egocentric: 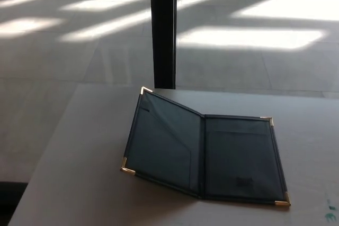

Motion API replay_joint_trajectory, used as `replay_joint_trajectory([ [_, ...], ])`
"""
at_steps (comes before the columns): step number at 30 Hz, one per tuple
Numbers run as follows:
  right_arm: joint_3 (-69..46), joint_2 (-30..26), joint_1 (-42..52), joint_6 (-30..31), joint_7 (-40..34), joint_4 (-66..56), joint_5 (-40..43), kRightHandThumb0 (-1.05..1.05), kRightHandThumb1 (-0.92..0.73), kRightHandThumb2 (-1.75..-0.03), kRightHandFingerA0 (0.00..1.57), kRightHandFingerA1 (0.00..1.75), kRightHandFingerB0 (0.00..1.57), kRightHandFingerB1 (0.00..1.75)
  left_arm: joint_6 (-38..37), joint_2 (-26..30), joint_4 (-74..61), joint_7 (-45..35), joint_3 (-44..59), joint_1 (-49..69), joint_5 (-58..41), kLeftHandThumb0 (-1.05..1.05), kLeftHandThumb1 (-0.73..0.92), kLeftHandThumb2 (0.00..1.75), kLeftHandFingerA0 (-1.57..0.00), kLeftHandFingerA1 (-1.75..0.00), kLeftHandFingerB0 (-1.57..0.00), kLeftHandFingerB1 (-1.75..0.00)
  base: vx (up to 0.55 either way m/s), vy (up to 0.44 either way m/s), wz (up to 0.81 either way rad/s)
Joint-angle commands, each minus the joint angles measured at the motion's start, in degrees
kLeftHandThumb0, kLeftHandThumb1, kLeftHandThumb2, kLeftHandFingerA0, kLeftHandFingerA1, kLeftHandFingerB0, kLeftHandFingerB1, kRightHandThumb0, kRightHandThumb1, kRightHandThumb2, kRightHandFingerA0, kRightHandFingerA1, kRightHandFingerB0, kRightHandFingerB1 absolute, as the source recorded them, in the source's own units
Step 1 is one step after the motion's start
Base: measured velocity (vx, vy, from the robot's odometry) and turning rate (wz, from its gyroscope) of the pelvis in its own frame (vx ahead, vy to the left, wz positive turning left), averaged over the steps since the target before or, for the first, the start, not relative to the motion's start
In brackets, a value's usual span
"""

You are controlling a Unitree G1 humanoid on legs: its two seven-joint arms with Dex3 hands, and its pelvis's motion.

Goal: The robot uses its left hand to push the cover of the diary kept in the middle of the desk to close it

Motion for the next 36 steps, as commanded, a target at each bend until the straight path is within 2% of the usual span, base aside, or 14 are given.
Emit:
replay_joint_trajectory([
  [1,-13.01,-2.61,-1.97,0.55,1.62,1.17,15.26,-0.66,-0.92,-0.69,0.73,0.62,0.45,0.44,8.70,3.89,0.57,2.27,14.42,-4.95,-14.85,-0.75,0.92,0.68,-0.71,-0.83,-0.59,-0.54,0.00,0.000,0.00],
  [2,-12.56,-2.56,-2.02,0.18,0.65,1.01,13.94,-0.65,-0.92,-0.70,0.72,0.59,0.45,0.43,8.81,4.30,0.58,4.27,16.53,-7.37,-16.08,-0.76,0.92,0.68,-0.68,-0.91,-0.38,-0.41,0.00,0.000,0.00],
  [3,-12.85,-2.27,-1.94,0.35,0.94,0.51,13.94,-0.65,-0.92,-0.71,0.70,0.61,0.44,0.43,8.53,4.44,-0.12,5.58,17.44,-8.42,-16.00,-0.75,0.92,0.69,-0.66,-1.33,-0.50,-0.92,0.00,0.000,0.00],
  [4,-13.40,-2.28,-2.05,0.42,1.17,0.74,14.27,-0.65,-0.92,-0.70,0.69,0.60,0.43,0.43,9.30,4.62,-1.45,6.21,17.96,-9.15,-15.97,-0.80,0.73,0.97,-0.77,-0.96,-0.55,-0.64,0.00,0.000,0.00],
  [5,-13.78,-2.28,-2.03,0.42,1.43,0.69,14.25,-0.64,-0.92,-0.70,0.68,0.62,0.44,0.45,8.85,4.19,-4.31,6.36,17.62,-9.64,-14.99,-0.73,0.92,0.70,-0.65,-0.52,-0.37,-0.42,0.00,0.000,0.00],
  [7,-14.12,-2.38,-1.83,0.46,1.76,0.39,13.92,-0.64,-0.92,-0.70,0.68,0.62,0.44,0.45,7.90,3.12,-8.20,6.25,17.02,-9.69,-13.42,-0.73,0.92,0.70,-0.65,-0.52,-0.37,-0.42,0.00,0.000,0.00],
  [8,-14.05,-2.51,-1.75,0.20,1.24,0.16,13.32,-0.64,-0.92,-0.70,0.73,0.65,0.46,0.46,9.63,2.60,-10.65,7.59,17.34,-11.30,-13.63,-0.73,0.73,1.04,-0.52,-0.58,-0.33,-0.51,0.00,0.000,0.00],
  [9,-13.87,-2.60,-1.57,-0.05,1.86,0.24,13.02,-0.65,-0.92,-0.71,0.72,0.64,0.45,0.46,9.48,1.38,-15.34,6.42,16.74,-11.58,-13.76,-0.76,0.86,0.73,-0.48,-0.45,-0.29,-0.39,0.00,0.000,0.00],
  [14,-13.26,-3.20,-1.44,0.27,1.39,0.21,12.38,-0.66,-0.92,-0.72,0.67,0.61,0.43,0.45,12.03,-3.10,-34.67,5.08,10.24,-13.29,-13.37,-0.71,0.92,0.78,-0.49,-0.48,-0.38,-0.44,0.00,0.000,0.00],
  [15,-13.48,-3.57,-1.86,0.09,1.90,1.33,12.65,-0.65,-0.92,-0.72,0.64,0.58,0.42,0.44,13.26,-4.69,-39.97,6.31,8.02,-14.39,-13.10,-0.63,0.79,1.19,-0.42,-0.60,-0.18,-0.48,0.00,0.000,0.00],
  [16,-13.83,-3.68,-2.05,-0.02,2.18,1.82,13.04,-0.65,-0.92,-0.71,0.63,0.60,0.43,0.45,14.19,-5.45,-43.02,6.65,5.99,-15.39,-12.68,-0.76,0.92,0.81,-0.43,-0.45,-0.28,-0.40,0.00,0.000,0.00],
  [21,-14.74,-3.28,-2.21,0.33,1.51,1.11,13.77,-0.66,-0.92,-0.68,0.77,0.64,0.48,0.47,12.42,-8.26,-50.39,8.58,-6.15,-19.77,-2.64,-0.78,0.92,0.81,-0.55,-0.47,-0.39,-0.42,0.00,0.000,0.00],
  [25,-14.87,-3.28,-2.05,1.51,2.15,0.40,14.34,-0.65,-0.92,-0.73,0.63,0.60,0.39,0.44,13.22,-11.11,-50.16,7.40,-11.67,-24.39,-3.17,-0.80,0.92,0.78,-0.53,-0.48,-0.39,-0.43,0.00,0.000,0.00],
  [36,-14.01,-4.43,-1.91,0.32,2.26,2.21,14.85,-0.68,-0.92,-0.73,0.67,0.60,0.40,0.43,13.24,-18.02,-53.47,6.48,-24.31,-20.31,-2.36,-0.90,0.92,0.85,-0.59,-0.55,-0.41,-0.46,0.00,0.000,0.00],
])
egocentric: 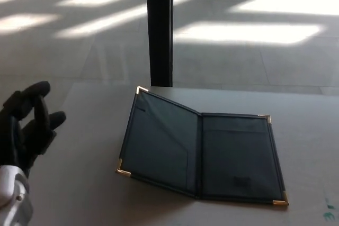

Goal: The robot uses its left hand to push the cover of the diary kept in the middle of the desk to close it

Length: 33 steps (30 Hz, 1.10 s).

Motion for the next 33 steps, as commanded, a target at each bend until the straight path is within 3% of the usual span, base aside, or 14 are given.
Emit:
replay_joint_trajectory([
  [1,1.04,-2.12,0.38,-0.43,0.68,0.75,2.00,-0.68,-0.92,-0.73,0.67,0.60,0.40,0.43,4.16,-3.16,-2.32,1.19,-5.31,3.03,3.06,-0.90,0.92,0.85,-0.59,-0.55,-0.41,-0.46,0.00,0.000,0.00],
  [7,1.59,-1.81,0.06,0.34,-0.84,-0.05,3.24,-0.66,-0.92,-0.71,0.70,0.61,0.43,0.44,5.98,-6.34,-1.79,2.67,-8.91,4.30,4.40,-0.86,0.92,0.84,-0.63,-0.54,-0.43,-0.46,0.00,0.000,0.00],
  [9,1.54,-1.73,-0.03,0.64,-0.34,-0.03,4.12,-0.66,-0.92,-0.70,0.70,0.61,0.43,0.43,5.08,-6.49,-0.81,2.19,-9.74,4.53,5.05,-0.94,0.85,0.95,-0.57,-0.58,-0.44,-0.52,0.00,0.000,0.00],
  [11,1.79,-1.84,-0.41,-0.30,-1.41,0.89,3.87,-0.66,-0.92,-0.68,0.74,0.59,0.47,0.44,4.81,-6.85,0.40,2.01,-10.38,4.60,5.19,-0.90,0.92,0.86,-0.59,-0.59,-0.45,-0.50,0.00,0.000,0.00],
  [12,0.79,-1.75,-0.88,0.46,-1.85,0.89,5.23,-0.66,-0.92,-0.69,0.75,0.64,0.47,0.46,5.42,-6.87,0.78,2.08,-10.34,4.42,5.07,-0.82,0.80,1.20,-0.60,-0.67,-0.44,-0.58,0.00,0.000,0.00],
  [14,1.74,-1.89,-0.69,0.17,-1.56,0.69,4.48,-0.66,-0.92,-0.69,0.75,0.64,0.47,0.46,5.44,-6.89,1.01,2.02,-10.11,4.28,5.03,-0.82,0.80,1.20,-0.60,-0.67,-0.44,-0.58,0.00,0.000,0.00],
  [15,2.12,-2.08,-0.31,-0.10,0.13,0.96,4.55,-0.65,-0.92,-0.71,0.64,0.59,0.40,0.43,5.63,-6.75,1.18,2.25,-9.67,4.46,5.17,-0.89,0.92,0.84,-0.60,-0.60,-0.46,-0.50,0.00,0.000,0.00],
  [18,1.71,-1.66,-0.60,-0.32,-0.65,1.08,5.48,-0.65,-0.92,-0.68,0.70,0.62,0.44,0.44,5.47,-6.67,1.47,2.35,-8.69,4.24,5.00,-0.92,0.92,0.85,-0.58,-0.60,-0.47,-0.49,0.00,0.000,0.00],
  [19,1.86,-1.26,-0.68,-0.23,-2.51,0.40,5.19,-0.65,-0.91,-0.67,0.83,0.68,0.52,0.46,5.59,-6.28,1.48,2.48,-8.22,4.15,5.19,-0.91,0.92,0.84,-0.58,-0.58,-0.47,-0.49,0.00,0.000,0.00],
  [27,3.96,-1.12,0.32,-1.29,-1.54,0.09,4.82,-0.65,-0.92,-0.71,0.73,0.63,0.45,0.45,5.40,-4.39,1.66,0.96,-6.28,4.46,4.86,-0.93,0.91,0.86,-0.58,-0.57,-0.49,-0.50,0.00,0.000,0.00],
  [28,3.54,-0.98,0.17,-0.55,-2.02,-0.13,5.60,-0.67,-0.92,-0.68,0.77,0.63,0.50,0.45,5.40,-4.75,1.68,1.03,-5.71,4.70,4.33,-0.94,0.92,0.85,-0.57,-0.57,-0.50,-0.50,0.00,0.000,0.00],
  [30,2.97,-0.88,0.11,-0.17,-0.96,0.05,6.84,-0.66,-0.92,-0.71,0.66,0.59,0.42,0.43,5.25,-5.14,2.04,1.06,-4.99,4.91,3.94,-0.92,0.92,0.81,-0.58,-0.56,-0.52,-0.50,0.00,0.000,0.00],
  [33,3.81,-0.89,0.61,-1.36,0.39,0.21,6.40,-0.64,-0.92,-0.73,0.67,0.61,0.38,0.43,5.58,-6.62,1.66,2.09,-3.06,5.44,2.88,-0.89,0.92,0.81,-0.64,-0.57,-0.52,-0.47,0.00,0.000,0.00],
])
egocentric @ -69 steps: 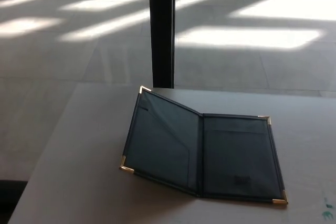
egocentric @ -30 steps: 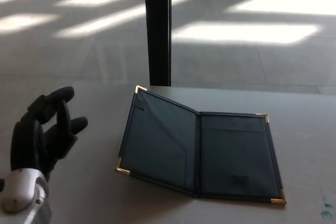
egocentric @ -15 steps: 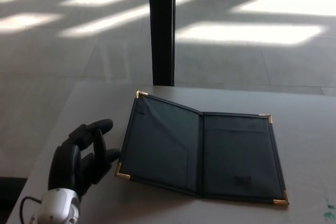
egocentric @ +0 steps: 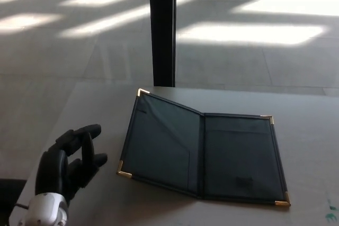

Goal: The robot uses its left hand to push the cover of the diary kept in the middle of the desk to close it

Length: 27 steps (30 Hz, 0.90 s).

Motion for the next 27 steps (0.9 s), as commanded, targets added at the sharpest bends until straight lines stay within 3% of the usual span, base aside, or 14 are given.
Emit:
replay_joint_trajectory([
  [1,-0.04,-0.19,0.42,-0.62,1.45,-0.14,1.88,-0.66,-0.92,-0.72,0.66,0.62,0.40,0.44,0.12,-1.78,0.49,1.11,3.31,1.09,-1.97,-0.84,0.77,1.17,-0.63,-0.67,-0.48,-0.59,0.00,0.000,0.00],
  [2,-0.03,-0.21,0.41,-0.55,1.43,-0.13,2.02,-0.66,-0.92,-0.72,0.66,0.62,0.40,0.44,0.03,-2.03,0.50,1.04,3.56,1.08,-1.88,-0.84,0.77,1.17,-0.63,-0.67,-0.48,-0.59,0.00,0.000,0.00],
  [3,-0.17,-0.11,0.52,-0.19,1.39,-0.48,2.40,-0.65,-0.92,-0.70,0.68,0.63,0.43,0.44,0.00,-2.56,0.59,1.44,4.31,1.20,-1.98,-0.92,0.92,0.78,-0.65,-0.59,-0.50,-0.50,0.00,0.000,0.00],
  [8,0.07,-0.02,0.21,-0.12,-0.27,-0.65,2.43,-0.67,-0.92,-0.70,0.71,0.63,0.45,0.44,3.90,-6.72,0.41,3.02,7.60,2.97,-4.33,-0.92,0.92,0.80,-0.64,-0.59,-0.48,-0.51,0.00,0.000,0.00],
  [12,0.25,-0.02,-0.09,-0.13,0.82,-0.66,3.05,-0.66,-0.92,-0.71,0.62,0.62,0.41,0.44,9.94,-12.02,0.52,4.65,9.74,2.73,-7.84,-0.94,0.91,0.80,-0.44,-0.61,-0.32,-0.52,0.00,0.000,0.00],
  [13,-0.11,-0.02,-0.19,-0.04,0.72,-0.64,3.46,-0.65,-0.92,-0.67,0.74,0.64,0.47,0.45,10.50,-12.62,0.68,3.95,9.88,2.87,-8.60,-0.96,0.91,0.79,-0.37,-0.61,-0.25,-0.52,0.00,0.000,0.00],
  [17,0.00,-0.59,-0.60,-0.64,2.04,-0.13,3.51,-0.65,-0.92,-0.73,0.71,0.67,0.39,0.44,12.30,-15.72,3.09,3.31,10.63,2.00,-11.32,-0.92,0.92,0.79,-0.31,-0.57,-0.22,-0.50,0.00,0.000,0.00],
  [18,0.49,-0.50,-0.37,-1.48,1.48,-0.13,2.76,-0.66,-0.92,-0.71,0.71,0.63,0.41,0.43,12.56,-16.55,3.86,3.05,11.21,1.73,-12.92,-0.89,0.79,1.11,-0.26,-0.59,-0.17,-0.55,0.00,0.000,0.00],
  [19,0.93,-0.44,-0.04,-1.97,1.26,-0.55,2.23,-0.66,-0.92,-0.72,0.71,0.63,0.42,0.45,13.23,-17.10,4.59,3.27,11.43,1.29,-13.77,-0.92,0.92,0.79,-0.33,-0.58,-0.13,-0.49,0.00,0.000,0.00],
  [21,1.00,-0.67,-0.04,-2.25,1.54,-0.01,2.30,-0.66,-0.92,-0.73,0.64,0.60,0.40,0.45,14.34,-18.43,6.05,4.22,12.92,0.34,-16.50,-0.93,0.91,0.78,-0.29,-0.60,-0.09,-0.46,0.00,0.000,0.00],
  [22,1.08,-1.36,-1.15,-2.11,-0.93,1.73,1.70,-0.66,-0.92,-0.71,0.75,0.60,0.46,0.45,14.69,-21.23,8.43,6.59,16.08,-1.64,-20.47,-0.92,0.92,0.78,-0.22,-0.64,0.00,-0.40,0.00,0.000,0.00],
  [24,0.73,-1.31,-1.53,-0.77,-2.32,0.83,2.13,-0.65,-0.92,-0.68,0.77,0.62,0.51,0.46,14.39,-22.38,10.58,7.70,16.53,-3.21,-21.22,-0.92,0.84,0.89,-0.19,-0.65,0.00,-0.29,0.00,0.000,0.00],
  [25,0.74,-1.28,-1.41,-0.60,-1.61,0.16,2.33,-0.65,-0.92,-0.70,0.71,0.63,0.45,0.47,14.50,-22.90,11.98,8.14,16.75,-4.39,-21.55,-0.87,0.81,1.22,-0.18,-0.68,0.00,-0.33,0.00,0.000,0.00],
  [27,0.76,-1.55,-1.28,-0.59,-0.58,-0.27,2.45,-0.64,-0.92,-0.72,0.68,0.62,0.42,0.46,14.46,-23.51,13.84,8.81,17.36,-6.07,-22.28,-0.89,0.83,1.23,-0.05,-0.63,-0.02,-0.31,0.00,0.000,0.00],
])
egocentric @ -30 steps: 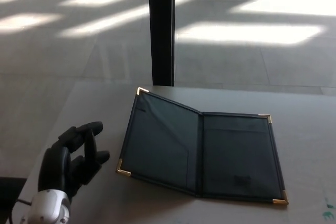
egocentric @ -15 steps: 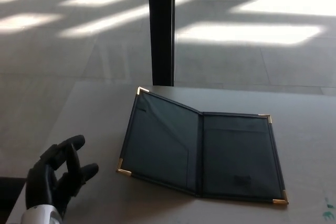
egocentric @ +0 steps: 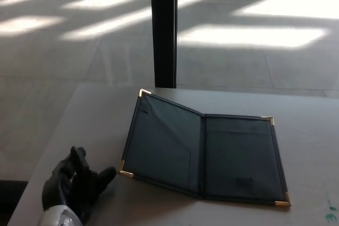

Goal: The robot uses its left hand to push the cover of the diary kept in the middle of the desk to close it

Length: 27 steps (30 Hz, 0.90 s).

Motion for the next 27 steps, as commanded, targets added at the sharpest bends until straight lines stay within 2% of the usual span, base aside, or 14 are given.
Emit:
replay_joint_trajectory([
  [1,0.43,-1.57,-0.20,-0.26,-1.87,-1.15,-0.04,-0.64,-0.92,-0.70,0.75,0.63,0.47,0.47,6.11,-9.54,8.20,5.94,3.08,-2.49,-8.16,-0.90,0.84,1.24,-0.02,-0.59,0.00,-0.31,0.00,0.000,0.00],
  [2,0.51,-1.76,-0.55,-0.91,-2.41,-0.47,-0.41,-0.65,-0.92,-0.69,0.74,0.60,0.49,0.46,5.80,-9.94,9.43,6.80,3.25,-3.64,-8.91,-0.94,0.85,1.20,-0.32,-0.80,0.00,-0.30,0.00,0.000,0.00],
  [3,0.34,-1.77,-0.71,-0.98,-2.56,-0.32,-0.29,-0.65,-0.92,-0.68,0.80,0.66,0.51,0.47,5.73,-10.09,10.05,7.26,3.21,-4.19,-9.34,-0.90,0.92,0.83,-0.25,-0.86,0.00,-0.21,0.00,0.000,0.00],
  [6,-0.73,-1.61,-1.40,0.90,-3.26,-1.44,1.23,-0.66,-0.91,-0.67,0.78,0.69,0.51,0.47,6.07,-10.29,10.85,8.21,2.72,-5.11,-10.54,-0.90,0.92,0.83,-0.19,-0.78,0.00,-0.26,0.00,0.000,0.00],
  [7,-0.94,-1.85,-1.60,1.56,-3.12,-1.18,1.53,-0.67,-0.91,-0.68,0.77,0.64,0.50,0.46,5.79,-10.68,10.87,8.51,2.39,-4.98,-10.73,-0.90,0.81,1.18,-0.28,-0.75,0.00,-0.34,0.00,0.000,0.00],
  [9,-0.27,-2.19,-0.67,1.64,0.69,-1.69,1.45,-0.66,-0.92,-0.73,0.60,0.62,0.38,0.45,5.58,-11.91,11.09,9.02,2.51,-4.43,-12.40,-0.96,0.91,0.83,-0.23,-0.81,0.00,-0.19,0.00,0.000,0.00],
  [10,0.03,-2.34,-0.73,1.36,0.21,-1.61,0.92,-0.66,-0.92,-0.70,0.66,0.60,0.41,0.44,5.35,-12.10,11.31,9.23,1.82,-4.08,-12.16,-0.92,0.80,1.18,-0.31,-0.79,0.00,-0.32,0.00,0.000,0.00],
  [11,0.14,-2.37,-0.82,1.30,-0.38,-1.72,0.65,-0.67,-0.92,-0.69,0.70,0.58,0.45,0.43,5.27,-12.15,11.35,9.47,1.46,-3.99,-12.12,-0.94,0.92,0.81,-0.36,-1.08,0.00,-0.31,0.00,0.000,0.00],
  [12,0.35,-2.57,-0.98,1.08,-0.83,-1.50,0.25,-0.65,-0.92,-0.71,0.68,0.57,0.43,0.43,5.17,-12.31,11.61,9.87,0.98,-3.89,-12.08,-0.89,0.79,1.27,-0.67,-1.12,0.00,-0.34,0.00,0.000,0.00],
  [15,0.49,-3.19,-1.29,0.02,0.52,-0.67,0.15,-0.65,-0.92,-0.71,0.66,0.59,0.42,0.43,4.62,-12.92,12.53,10.62,-0.61,-3.61,-11.86,-0.94,0.83,1.29,-0.65,-1.08,0.00,-0.34,0.00,0.000,0.00],
  [16,0.92,-3.20,-1.18,0.33,0.41,-1.32,-0.20,-0.66,-0.92,-0.70,0.71,0.61,0.43,0.43,5.20,-13.20,12.26,9.61,-0.71,-2.90,-13.29,-0.94,0.92,0.82,-0.51,-1.14,0.00,-0.28,0.00,0.000,0.00],
  [19,0.18,-3.32,-1.97,1.37,0.88,-1.16,1.02,-0.67,-0.92,-0.72,0.65,0.60,0.38,0.43,5.98,-14.16,12.03,9.06,-3.29,-0.49,-13.55,-0.98,0.92,0.80,-0.40,-1.04,0.00,-0.27,0.00,0.000,0.00],
  [26,1.07,-3.36,-2.50,0.66,-2.28,-1.05,-0.77,-0.66,-0.92,-0.69,0.81,0.67,0.49,0.46,5.64,-15.77,9.42,5.98,-14.19,8.33,-10.87,-0.87,0.78,1.20,-0.24,-0.68,0.00,-0.45,0.00,0.000,0.00],
  [27,1.42,-3.51,-2.44,-0.07,-1.53,-0.61,-1.14,-0.66,-0.92,-0.73,0.72,0.65,0.43,0.47,7.47,-16.52,7.72,5.83,-16.17,10.17,-12.08,-0.93,0.92,0.81,-0.24,-0.67,0.00,-0.35,0.00,0.000,0.00],
])
